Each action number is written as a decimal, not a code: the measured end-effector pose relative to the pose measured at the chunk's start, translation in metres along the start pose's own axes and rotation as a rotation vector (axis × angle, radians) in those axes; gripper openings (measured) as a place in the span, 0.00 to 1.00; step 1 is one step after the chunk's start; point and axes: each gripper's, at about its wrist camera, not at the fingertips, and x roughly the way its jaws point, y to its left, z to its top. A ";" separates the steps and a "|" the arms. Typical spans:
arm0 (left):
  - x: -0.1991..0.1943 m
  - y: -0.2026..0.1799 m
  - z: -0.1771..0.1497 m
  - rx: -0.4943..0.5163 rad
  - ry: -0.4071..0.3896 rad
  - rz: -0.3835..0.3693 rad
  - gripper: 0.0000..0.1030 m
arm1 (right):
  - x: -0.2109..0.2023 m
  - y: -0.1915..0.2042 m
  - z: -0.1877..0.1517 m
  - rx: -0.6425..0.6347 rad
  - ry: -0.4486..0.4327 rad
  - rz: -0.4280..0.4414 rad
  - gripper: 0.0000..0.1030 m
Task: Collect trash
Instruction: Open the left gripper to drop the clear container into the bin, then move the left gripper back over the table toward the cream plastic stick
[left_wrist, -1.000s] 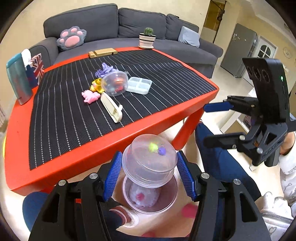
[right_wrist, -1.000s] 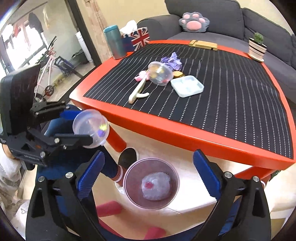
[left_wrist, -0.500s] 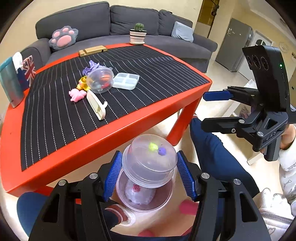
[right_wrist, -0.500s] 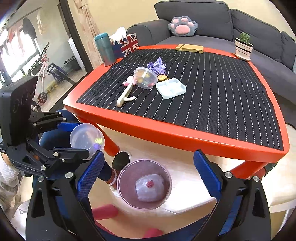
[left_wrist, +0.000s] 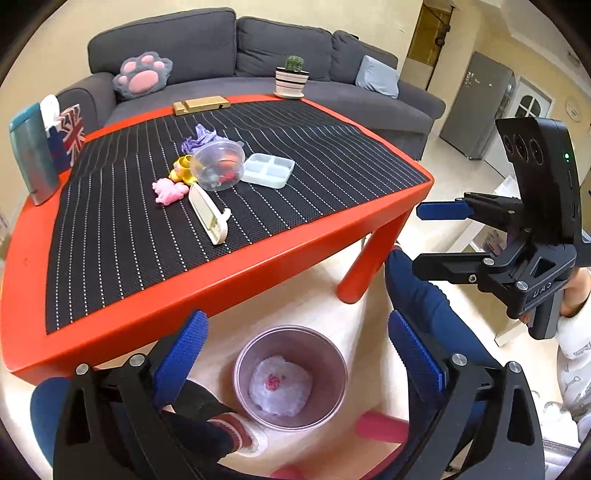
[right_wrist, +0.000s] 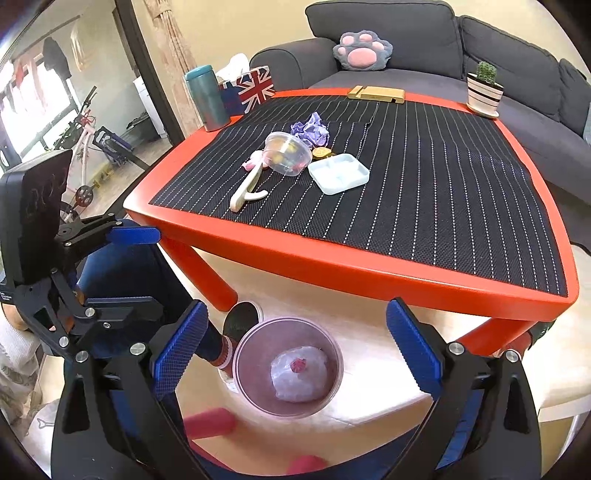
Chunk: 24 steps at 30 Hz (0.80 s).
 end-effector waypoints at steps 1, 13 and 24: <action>0.000 0.000 0.000 -0.002 0.000 0.000 0.92 | 0.000 0.000 0.000 0.000 0.001 0.000 0.93; 0.000 0.004 0.002 -0.022 0.002 0.007 0.92 | 0.003 0.002 0.000 0.000 0.004 -0.005 0.94; 0.005 0.023 0.043 -0.085 0.006 0.063 0.92 | 0.000 0.002 0.014 -0.003 -0.006 -0.022 0.95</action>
